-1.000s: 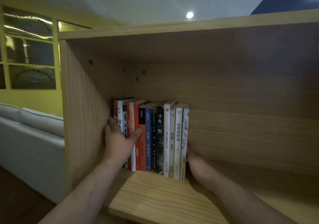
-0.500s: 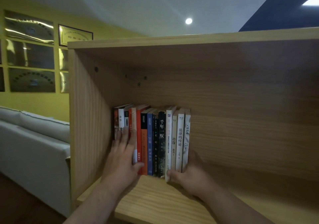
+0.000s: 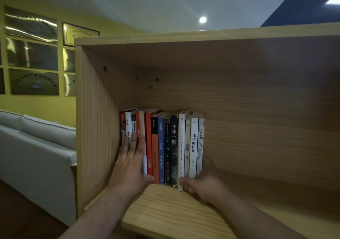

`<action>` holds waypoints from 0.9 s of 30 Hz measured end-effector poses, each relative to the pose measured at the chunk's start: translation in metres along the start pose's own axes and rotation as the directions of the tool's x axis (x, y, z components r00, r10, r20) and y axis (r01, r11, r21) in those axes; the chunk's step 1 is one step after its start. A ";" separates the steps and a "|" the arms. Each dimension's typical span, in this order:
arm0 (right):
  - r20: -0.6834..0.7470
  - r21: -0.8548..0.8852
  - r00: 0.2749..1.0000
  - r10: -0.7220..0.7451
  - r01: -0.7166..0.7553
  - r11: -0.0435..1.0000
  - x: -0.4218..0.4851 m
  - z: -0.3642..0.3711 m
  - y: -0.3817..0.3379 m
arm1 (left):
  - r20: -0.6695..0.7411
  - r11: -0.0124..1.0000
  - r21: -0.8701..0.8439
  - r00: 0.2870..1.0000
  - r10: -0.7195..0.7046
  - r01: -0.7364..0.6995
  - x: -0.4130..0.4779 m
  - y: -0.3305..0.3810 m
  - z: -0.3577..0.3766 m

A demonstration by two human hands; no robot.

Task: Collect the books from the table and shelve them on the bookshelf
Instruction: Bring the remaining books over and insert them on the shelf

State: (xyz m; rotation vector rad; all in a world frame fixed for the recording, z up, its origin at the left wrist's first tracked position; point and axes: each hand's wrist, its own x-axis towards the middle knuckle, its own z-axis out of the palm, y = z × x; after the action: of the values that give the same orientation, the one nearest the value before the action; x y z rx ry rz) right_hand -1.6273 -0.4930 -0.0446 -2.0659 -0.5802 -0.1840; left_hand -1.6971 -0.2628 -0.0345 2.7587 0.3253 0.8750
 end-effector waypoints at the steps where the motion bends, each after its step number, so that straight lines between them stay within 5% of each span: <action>1: -0.003 0.001 1.000 -0.001 0.001 1.000 -0.001 0.000 -0.001 | 0.002 1.000 -0.014 1.000 -0.002 0.002 -0.001 0.001 0.000; 16: 0.065 0.053 0.998 0.001 -0.005 0.999 -0.007 -0.006 -0.008 | -0.051 0.988 -0.151 0.999 0.008 -0.016 -0.006 0.009 -0.001; 22: -0.080 0.072 0.997 0.012 -0.007 0.997 -0.018 -0.014 -0.023 | -0.167 0.951 -0.305 0.986 0.009 -0.060 -0.030 0.015 -0.014; 27: -0.090 0.075 0.995 0.040 -0.034 0.997 -0.029 -0.023 -0.029 | 0.015 0.948 -0.296 0.992 0.126 -0.116 -0.051 0.013 -0.020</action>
State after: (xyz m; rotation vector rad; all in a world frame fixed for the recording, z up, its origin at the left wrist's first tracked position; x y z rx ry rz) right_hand -1.6638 -0.5090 -0.0205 -1.9844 -0.4854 -0.2312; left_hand -1.7479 -0.2867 -0.0426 2.5320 0.0152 0.8280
